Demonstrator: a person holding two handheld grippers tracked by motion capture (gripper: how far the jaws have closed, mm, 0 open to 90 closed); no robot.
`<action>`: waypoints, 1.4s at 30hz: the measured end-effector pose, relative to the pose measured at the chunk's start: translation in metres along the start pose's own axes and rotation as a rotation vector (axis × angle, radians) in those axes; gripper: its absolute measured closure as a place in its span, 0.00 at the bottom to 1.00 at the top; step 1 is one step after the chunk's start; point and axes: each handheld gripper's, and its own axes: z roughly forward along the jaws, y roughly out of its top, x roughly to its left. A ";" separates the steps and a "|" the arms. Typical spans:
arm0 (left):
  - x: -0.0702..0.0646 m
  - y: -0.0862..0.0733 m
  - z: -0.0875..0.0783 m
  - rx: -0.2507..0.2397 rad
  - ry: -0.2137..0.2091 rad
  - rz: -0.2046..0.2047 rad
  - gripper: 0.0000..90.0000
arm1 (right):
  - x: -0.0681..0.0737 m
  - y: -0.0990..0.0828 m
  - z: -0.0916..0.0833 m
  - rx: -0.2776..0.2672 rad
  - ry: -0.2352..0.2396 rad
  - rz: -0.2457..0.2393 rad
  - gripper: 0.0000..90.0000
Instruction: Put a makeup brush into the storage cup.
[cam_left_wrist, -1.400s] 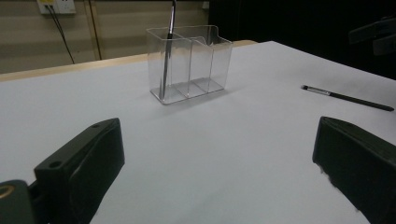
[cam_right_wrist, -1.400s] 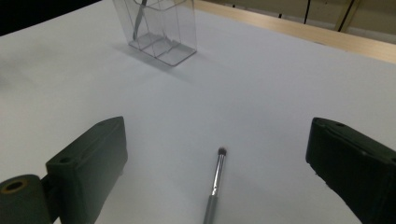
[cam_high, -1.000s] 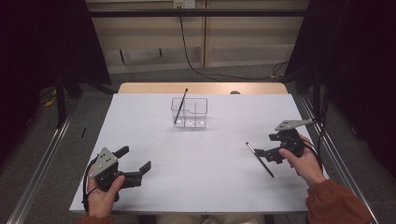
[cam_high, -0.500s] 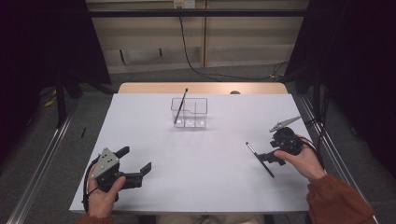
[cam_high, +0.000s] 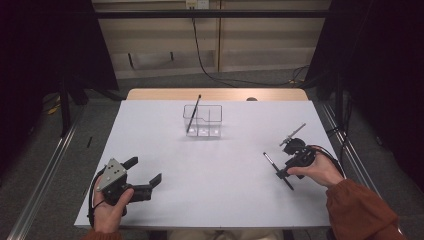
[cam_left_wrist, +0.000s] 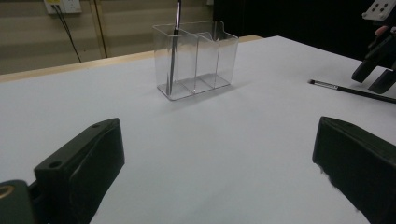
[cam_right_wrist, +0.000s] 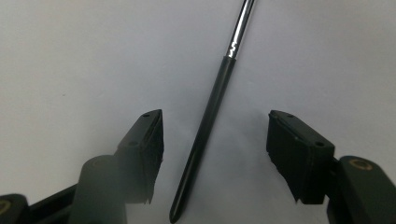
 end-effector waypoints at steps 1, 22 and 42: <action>0.000 0.000 0.000 0.001 0.002 0.002 0.02 | 0.000 0.001 0.001 0.007 0.002 0.003 0.45; 0.000 0.000 0.001 0.004 -0.007 0.011 0.02 | 0.006 0.015 0.012 0.137 -0.040 -0.015 0.73; 0.000 0.000 0.001 0.008 -0.008 0.023 0.02 | 0.013 0.018 0.014 0.167 -0.094 -0.010 0.89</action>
